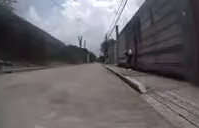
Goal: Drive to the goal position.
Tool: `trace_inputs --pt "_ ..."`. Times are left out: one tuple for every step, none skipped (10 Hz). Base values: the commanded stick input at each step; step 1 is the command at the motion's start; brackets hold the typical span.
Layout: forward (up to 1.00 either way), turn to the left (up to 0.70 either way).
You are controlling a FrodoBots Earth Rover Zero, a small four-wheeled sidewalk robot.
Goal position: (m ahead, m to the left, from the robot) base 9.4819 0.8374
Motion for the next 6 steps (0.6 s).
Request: trace_inputs --pt "1.0 0.0" --pt "1.0 0.0" --pt "1.0 0.0" --pt "1.0 0.0" --pt "1.0 0.0" --pt "1.0 0.0"
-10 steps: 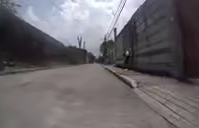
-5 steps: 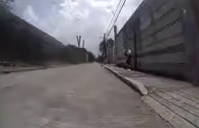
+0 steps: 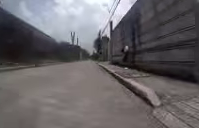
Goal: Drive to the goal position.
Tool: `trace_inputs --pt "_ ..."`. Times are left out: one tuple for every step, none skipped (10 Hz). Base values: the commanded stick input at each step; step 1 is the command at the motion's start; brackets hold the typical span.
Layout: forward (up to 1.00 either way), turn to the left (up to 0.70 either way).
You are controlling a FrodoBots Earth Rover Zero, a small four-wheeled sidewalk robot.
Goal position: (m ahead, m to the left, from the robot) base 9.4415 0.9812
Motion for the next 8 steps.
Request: trace_inputs --pt "1.0 0.0" --pt "1.0 -0.02" --pt "1.0 -0.02" --pt "1.0 -0.02" --pt "1.0 -0.02" --pt "1.0 -0.02" --pt "1.0 -0.02" --pt "1.0 -0.03"
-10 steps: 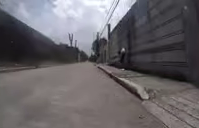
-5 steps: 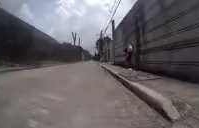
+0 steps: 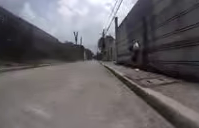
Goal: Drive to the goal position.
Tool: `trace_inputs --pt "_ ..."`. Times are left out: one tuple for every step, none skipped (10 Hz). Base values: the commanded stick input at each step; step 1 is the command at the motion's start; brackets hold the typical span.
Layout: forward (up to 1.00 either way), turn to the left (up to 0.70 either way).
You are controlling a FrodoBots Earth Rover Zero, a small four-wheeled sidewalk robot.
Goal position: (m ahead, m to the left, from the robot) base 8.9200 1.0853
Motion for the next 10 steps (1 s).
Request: trace_inputs --pt "1.0 -0.09" --pt "1.0 -0.34" --pt "1.0 -0.4" --pt "1.0 -0.4" --pt "1.0 -0.4" --pt "1.0 -0.4" --pt "1.0 -0.27" --pt "1.0 -0.05" --pt "1.0 0.0" --pt "1.0 0.0"
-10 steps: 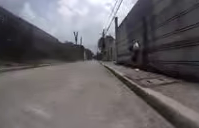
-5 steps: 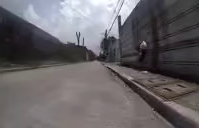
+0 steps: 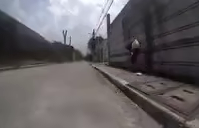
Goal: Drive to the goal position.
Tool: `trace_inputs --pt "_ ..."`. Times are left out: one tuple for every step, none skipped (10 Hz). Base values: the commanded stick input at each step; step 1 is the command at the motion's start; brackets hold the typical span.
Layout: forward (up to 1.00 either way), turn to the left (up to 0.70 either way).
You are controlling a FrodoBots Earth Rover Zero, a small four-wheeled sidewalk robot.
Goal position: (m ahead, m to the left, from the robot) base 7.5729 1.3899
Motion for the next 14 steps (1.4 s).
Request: trace_inputs --pt "1.0 0.0" --pt "1.0 0.0" --pt "1.0 0.0" --pt "1.0 0.0" --pt "1.0 0.0" --pt "1.0 0.0" --pt "1.0 0.0" --pt "1.0 0.0" --pt "1.0 0.0" --pt "1.0 0.03" --pt "1.0 0.28" --pt "1.0 0.31" --pt "1.0 0.03" --pt "1.0 -0.02"
